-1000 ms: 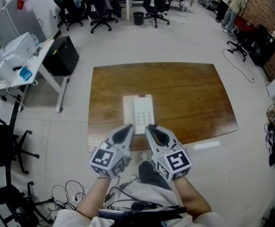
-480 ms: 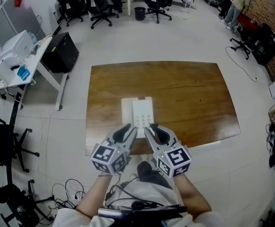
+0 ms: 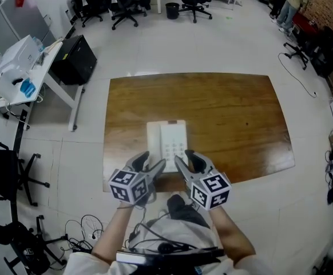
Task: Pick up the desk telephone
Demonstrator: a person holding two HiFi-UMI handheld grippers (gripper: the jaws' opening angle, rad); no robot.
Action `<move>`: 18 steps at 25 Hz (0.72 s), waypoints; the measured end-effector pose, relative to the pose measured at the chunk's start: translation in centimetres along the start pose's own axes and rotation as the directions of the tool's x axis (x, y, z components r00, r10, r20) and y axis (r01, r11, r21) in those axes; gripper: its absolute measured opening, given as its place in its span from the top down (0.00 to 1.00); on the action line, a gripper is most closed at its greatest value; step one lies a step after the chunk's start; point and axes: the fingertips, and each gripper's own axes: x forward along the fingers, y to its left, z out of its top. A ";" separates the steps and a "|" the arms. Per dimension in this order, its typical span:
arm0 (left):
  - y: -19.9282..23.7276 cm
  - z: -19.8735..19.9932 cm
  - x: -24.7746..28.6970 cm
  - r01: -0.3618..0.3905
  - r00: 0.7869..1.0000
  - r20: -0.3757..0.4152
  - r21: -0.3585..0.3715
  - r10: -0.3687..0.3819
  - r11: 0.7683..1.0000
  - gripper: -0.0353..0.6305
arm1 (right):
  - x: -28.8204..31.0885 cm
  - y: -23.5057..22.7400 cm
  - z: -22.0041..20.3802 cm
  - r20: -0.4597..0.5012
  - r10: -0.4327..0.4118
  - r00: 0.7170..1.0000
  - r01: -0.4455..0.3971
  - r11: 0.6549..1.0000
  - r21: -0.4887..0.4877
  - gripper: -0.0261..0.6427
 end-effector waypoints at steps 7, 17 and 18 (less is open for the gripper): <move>2.9 -1.8 1.6 -0.038 0.997 -0.069 -0.060 0.034 0.997 0.44 | 1.9 -2.5 -1.7 -0.065 -0.005 0.998 0.008 0.999 0.042 0.65; 5.6 -4.4 3.5 -0.065 0.987 -0.154 -0.143 0.043 0.988 0.37 | 4.1 -5.6 -5.2 -0.163 0.018 0.986 0.007 0.989 0.149 0.58; 5.8 -4.6 3.7 -0.068 0.986 -0.161 -0.148 0.044 0.987 0.37 | 4.3 -5.8 -5.6 -0.173 0.022 0.985 0.006 0.987 0.159 0.58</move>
